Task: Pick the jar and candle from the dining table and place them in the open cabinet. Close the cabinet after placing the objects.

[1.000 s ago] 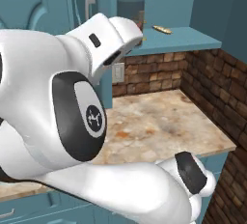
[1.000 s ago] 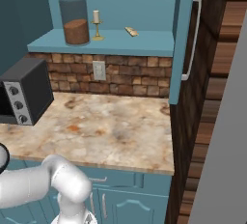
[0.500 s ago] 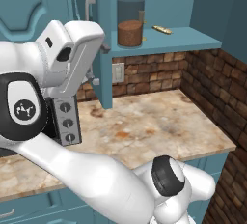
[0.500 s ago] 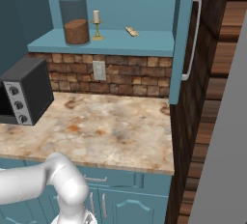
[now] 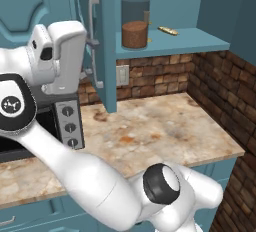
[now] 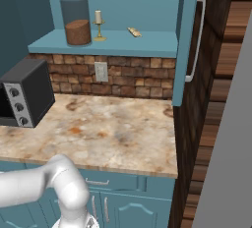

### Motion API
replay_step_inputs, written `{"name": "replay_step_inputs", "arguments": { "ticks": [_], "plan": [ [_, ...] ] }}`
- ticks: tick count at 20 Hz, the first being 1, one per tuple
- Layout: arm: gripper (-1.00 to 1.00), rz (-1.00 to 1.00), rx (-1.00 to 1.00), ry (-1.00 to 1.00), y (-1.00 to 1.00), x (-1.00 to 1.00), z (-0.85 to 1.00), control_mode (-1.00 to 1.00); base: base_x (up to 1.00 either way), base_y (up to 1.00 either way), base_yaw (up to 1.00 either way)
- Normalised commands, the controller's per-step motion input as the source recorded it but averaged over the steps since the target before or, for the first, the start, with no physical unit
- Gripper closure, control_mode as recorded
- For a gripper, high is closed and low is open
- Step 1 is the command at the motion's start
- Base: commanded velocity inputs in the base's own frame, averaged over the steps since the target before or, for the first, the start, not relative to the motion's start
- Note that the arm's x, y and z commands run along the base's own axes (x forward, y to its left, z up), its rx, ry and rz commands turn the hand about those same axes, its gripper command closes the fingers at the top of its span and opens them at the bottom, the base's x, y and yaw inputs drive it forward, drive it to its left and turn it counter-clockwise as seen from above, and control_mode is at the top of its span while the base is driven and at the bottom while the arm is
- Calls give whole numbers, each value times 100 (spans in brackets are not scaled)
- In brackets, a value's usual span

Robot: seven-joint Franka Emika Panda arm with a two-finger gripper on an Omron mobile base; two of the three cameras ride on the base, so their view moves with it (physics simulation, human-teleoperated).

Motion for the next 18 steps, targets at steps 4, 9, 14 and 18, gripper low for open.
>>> {"name": "replay_step_inputs", "arguments": {
  "ticks": [4,9,14,18],
  "plan": [
    [-100,13,0,0,-1,56,-8,-100,0,0,0],
    [-100,11,1,-1,-22,22,-2,-100,0,0,0],
    [-100,11,7,-16,-63,-1,1,-100,0,0,0],
    [-100,14,15,-30,-77,-5,5,-100,0,0,0]
  ]
}}
